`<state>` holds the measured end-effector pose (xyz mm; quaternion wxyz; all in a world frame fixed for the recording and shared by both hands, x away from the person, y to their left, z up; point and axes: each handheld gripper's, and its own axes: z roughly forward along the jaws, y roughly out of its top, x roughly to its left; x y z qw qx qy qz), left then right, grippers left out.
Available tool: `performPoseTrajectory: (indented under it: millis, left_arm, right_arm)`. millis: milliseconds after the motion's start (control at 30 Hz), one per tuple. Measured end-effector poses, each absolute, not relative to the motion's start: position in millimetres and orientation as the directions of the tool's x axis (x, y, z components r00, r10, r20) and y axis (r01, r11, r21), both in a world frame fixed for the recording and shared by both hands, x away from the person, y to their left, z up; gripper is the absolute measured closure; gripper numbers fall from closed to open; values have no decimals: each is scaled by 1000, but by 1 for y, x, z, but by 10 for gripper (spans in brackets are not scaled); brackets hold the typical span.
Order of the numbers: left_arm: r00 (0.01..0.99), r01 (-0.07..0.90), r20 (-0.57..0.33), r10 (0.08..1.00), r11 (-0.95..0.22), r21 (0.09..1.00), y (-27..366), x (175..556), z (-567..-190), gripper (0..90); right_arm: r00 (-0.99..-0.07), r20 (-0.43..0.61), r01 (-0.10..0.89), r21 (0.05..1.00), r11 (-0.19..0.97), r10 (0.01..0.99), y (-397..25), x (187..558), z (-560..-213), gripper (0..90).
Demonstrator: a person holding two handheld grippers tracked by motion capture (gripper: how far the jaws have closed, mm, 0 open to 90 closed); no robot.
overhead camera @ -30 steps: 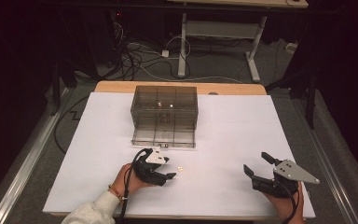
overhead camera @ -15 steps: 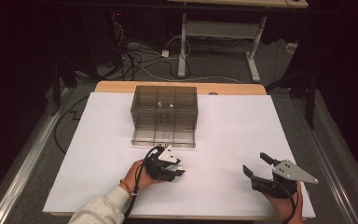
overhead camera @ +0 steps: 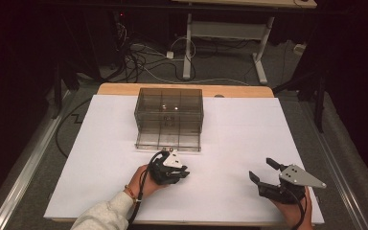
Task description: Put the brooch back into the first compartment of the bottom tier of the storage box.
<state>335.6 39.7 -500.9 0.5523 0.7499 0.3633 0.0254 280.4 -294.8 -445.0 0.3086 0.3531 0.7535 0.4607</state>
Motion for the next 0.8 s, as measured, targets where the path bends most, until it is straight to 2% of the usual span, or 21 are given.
performPoseTrajectory:
  millis: [633,800]
  left_arm:
    - [765,439,-322,558,-87,894,46,330,-492,731]
    - [785,389,-292,546,-67,919,48,325,-487,732]
  right_arm:
    - [-568,-148,233,915,330,810,-296,277,-442,244]
    - [-575,-164,217,914,342,802,-294,276,-441,243]
